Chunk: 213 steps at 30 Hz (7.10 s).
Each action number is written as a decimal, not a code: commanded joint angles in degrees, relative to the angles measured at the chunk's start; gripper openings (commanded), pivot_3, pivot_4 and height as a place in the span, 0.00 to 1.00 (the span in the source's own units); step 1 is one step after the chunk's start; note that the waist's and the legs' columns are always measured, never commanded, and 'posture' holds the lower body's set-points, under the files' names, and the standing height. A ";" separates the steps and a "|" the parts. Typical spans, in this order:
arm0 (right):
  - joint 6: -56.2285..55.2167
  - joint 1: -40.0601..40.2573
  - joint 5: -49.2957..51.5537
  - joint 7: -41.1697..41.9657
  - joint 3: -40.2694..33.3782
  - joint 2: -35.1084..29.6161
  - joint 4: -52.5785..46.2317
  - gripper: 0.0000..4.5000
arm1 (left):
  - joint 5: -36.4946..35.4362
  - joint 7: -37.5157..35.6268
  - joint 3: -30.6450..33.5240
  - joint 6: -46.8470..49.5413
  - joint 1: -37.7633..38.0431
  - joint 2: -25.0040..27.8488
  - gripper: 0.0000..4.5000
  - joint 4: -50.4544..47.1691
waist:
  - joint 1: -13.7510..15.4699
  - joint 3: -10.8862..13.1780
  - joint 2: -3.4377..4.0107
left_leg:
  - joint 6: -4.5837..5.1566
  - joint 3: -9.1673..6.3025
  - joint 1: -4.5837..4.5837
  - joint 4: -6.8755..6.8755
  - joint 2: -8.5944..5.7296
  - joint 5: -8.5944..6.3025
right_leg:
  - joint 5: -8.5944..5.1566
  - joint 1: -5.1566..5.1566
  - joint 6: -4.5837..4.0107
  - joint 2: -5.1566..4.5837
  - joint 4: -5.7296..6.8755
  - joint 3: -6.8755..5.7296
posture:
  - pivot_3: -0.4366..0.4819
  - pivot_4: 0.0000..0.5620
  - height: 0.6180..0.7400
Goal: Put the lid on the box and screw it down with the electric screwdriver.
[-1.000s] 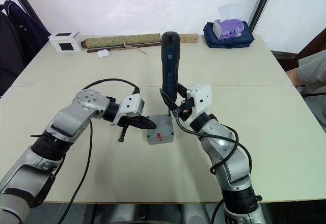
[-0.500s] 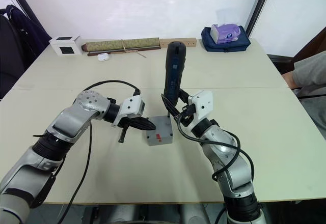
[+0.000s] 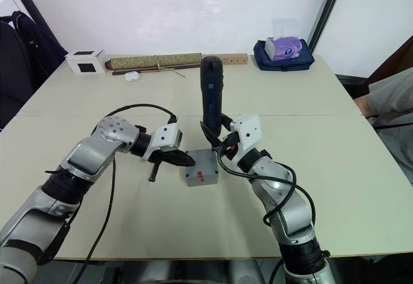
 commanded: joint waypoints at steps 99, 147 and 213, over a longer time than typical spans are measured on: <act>61.06 -11.98 38.53 2.28 -29.92 -58.67 6.45 0.99 | -13.59 0.99 9.56 4.71 -2.72 -2.37 0.00 7.38 | 0.07 1.30 1.05 | 0.02 0.02 -2.09 0.36 -0.04 0.01 | 0.23 -1.83 0.37 0.02 -0.19 -0.02 | 0.48 0.27 1.00; 43.19 -7.39 21.11 6.99 4.59 -27.97 -16.58 0.99 | -9.19 6.74 8.65 7.84 9.78 1.26 0.00 -1.74 | 0.47 1.29 0.71 | 0.20 -0.19 -2.01 0.74 -0.06 -0.10 | 0.33 -1.52 0.53 -0.19 -0.06 -0.11 | 0.48 0.27 1.00; 34.56 -5.63 10.23 22.44 5.59 -28.05 -14.54 0.99 | -5.01 5.24 6.12 5.70 5.39 -3.29 0.00 1.19 | 0.40 1.30 0.71 | 0.20 -0.19 -2.02 0.78 -0.15 -0.10 | 0.34 -1.56 0.52 -0.13 0.00 -0.11 | 0.48 0.27 1.00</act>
